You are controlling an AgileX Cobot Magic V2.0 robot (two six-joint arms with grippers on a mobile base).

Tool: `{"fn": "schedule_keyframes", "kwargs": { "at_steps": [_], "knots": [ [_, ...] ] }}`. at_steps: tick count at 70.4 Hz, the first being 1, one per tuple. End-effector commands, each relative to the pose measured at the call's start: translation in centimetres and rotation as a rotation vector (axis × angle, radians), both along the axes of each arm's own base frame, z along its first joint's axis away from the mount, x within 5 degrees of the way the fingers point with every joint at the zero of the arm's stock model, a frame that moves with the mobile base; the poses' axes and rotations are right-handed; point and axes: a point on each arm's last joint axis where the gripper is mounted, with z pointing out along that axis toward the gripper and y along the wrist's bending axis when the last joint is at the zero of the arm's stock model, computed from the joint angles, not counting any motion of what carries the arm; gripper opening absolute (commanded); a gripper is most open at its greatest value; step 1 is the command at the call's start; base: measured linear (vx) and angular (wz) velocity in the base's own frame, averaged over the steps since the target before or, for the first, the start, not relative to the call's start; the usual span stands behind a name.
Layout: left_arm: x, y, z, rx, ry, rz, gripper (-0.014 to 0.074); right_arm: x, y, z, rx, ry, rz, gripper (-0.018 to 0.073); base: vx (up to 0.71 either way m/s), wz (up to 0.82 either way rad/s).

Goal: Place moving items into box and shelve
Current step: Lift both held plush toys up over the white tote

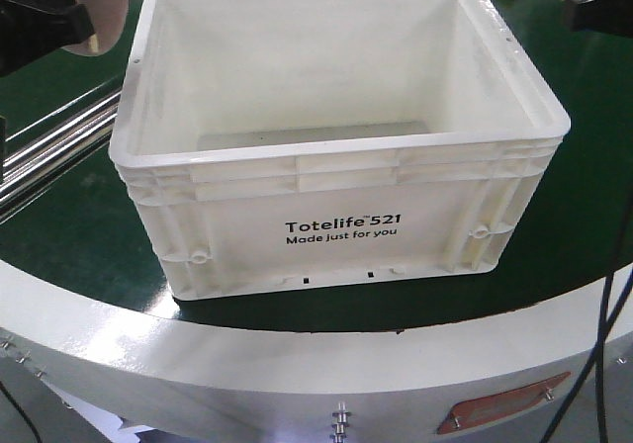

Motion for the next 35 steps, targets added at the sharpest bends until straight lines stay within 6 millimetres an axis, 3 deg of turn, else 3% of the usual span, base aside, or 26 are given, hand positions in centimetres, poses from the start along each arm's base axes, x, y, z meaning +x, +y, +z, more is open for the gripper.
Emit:
{"fn": "schedule_keyframes", "kwargs": {
  "at_steps": [1,21,35],
  "knots": [
    [-0.4,-1.2,2.3,-0.054,-0.140,-0.044,-0.0020,-0.9,1.7,2.8,0.009,-0.159,0.070,-0.0015,0.00,0.00],
    [0.2,-5.7,0.4,-0.040,-0.100,-0.190,-0.0020,-1.2,5.8,2.0,0.011,-0.137,0.221,-0.0012,0.00,0.00],
    [1.0,-6.6,-0.9,-0.027,-0.063,-0.207,-0.0015,-0.7,6.4,1.4,0.030,-0.114,0.233,-0.0010,0.00,0.00]
  ]
}}
